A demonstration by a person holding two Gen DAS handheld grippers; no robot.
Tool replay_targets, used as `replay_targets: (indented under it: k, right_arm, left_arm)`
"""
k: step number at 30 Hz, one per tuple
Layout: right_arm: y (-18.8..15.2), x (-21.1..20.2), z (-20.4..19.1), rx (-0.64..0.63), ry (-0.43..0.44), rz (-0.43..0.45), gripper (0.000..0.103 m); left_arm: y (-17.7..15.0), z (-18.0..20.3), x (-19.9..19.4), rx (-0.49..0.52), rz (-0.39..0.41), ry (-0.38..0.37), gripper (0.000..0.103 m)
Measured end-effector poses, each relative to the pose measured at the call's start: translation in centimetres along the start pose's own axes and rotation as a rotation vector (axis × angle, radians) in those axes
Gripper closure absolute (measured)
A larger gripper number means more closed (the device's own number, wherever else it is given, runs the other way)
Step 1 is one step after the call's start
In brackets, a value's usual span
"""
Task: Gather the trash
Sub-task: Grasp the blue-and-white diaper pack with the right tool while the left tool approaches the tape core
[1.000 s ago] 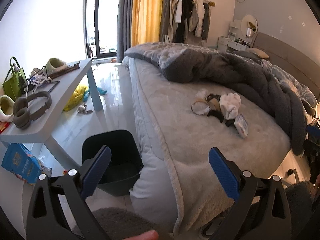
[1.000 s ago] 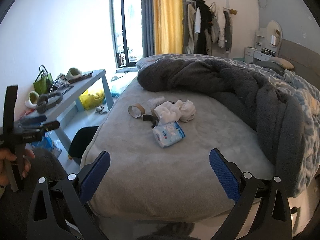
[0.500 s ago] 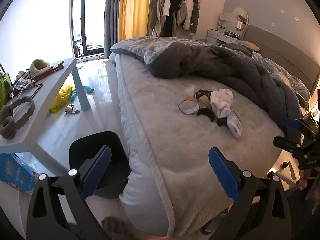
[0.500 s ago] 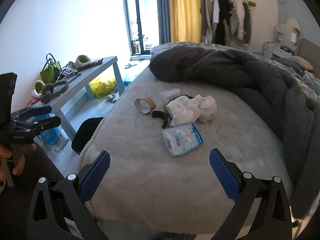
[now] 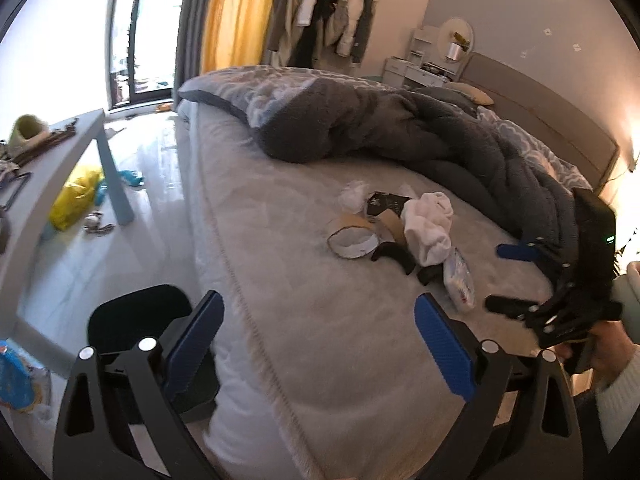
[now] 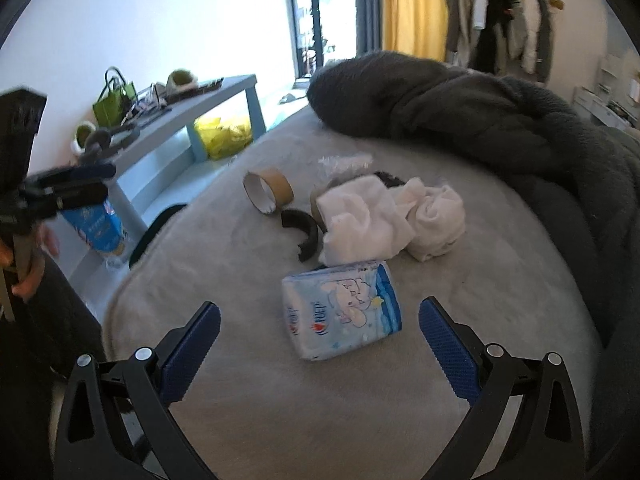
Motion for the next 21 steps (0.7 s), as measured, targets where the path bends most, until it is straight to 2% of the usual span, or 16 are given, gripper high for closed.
replay_targets:
  k: [2,7,13,16,17,21]
  right_arm:
    - [-0.5,0.9,0.5,0.0,0.01,-0.016,0.003]
    - [-1.7,2.5,1.1,0.006,0.049,-0.059,0.003]
    - [-2.0,3.5,1.9,0.013,0.069,-0.067,0.004]
    - [-2.2,3.9,2.3,0.02,0.081,-0.071,0.01]
    - [-2.3,4.1,2.3,0.022,0.087,-0.074,0.012]
    - [-2.5,4.7,2.5,0.022,0.111,-0.083,0.017]
  left_arm:
    - [0.1,0.3,0.9,0.01,-0.01,-0.018,0.015]
    - [0.0,0.6,3.4,0.013,-0.049,-0.058,0.018]
    - [-0.3,0.7,6.2,0.008,-0.087,-0.098,0.024]
    - [-0.4,0.9,7.3,0.01,-0.099,-0.121,0.027]
    - [-0.3,0.9,7.6,0.008,-0.101,-0.124,0.031]
    - [-0.2,1.3,9.0,0.017,-0.104,-0.137,0.032]
Point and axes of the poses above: each gripper's, at about its wrist camera, not at the fingertips, and x roughly the way its jaws point, z to its right, y to its top, the point moved 6 cm from there along x, roughly the way its jaws point, and after that the axes turned 11 degrees about z, right-handed, at the moved point
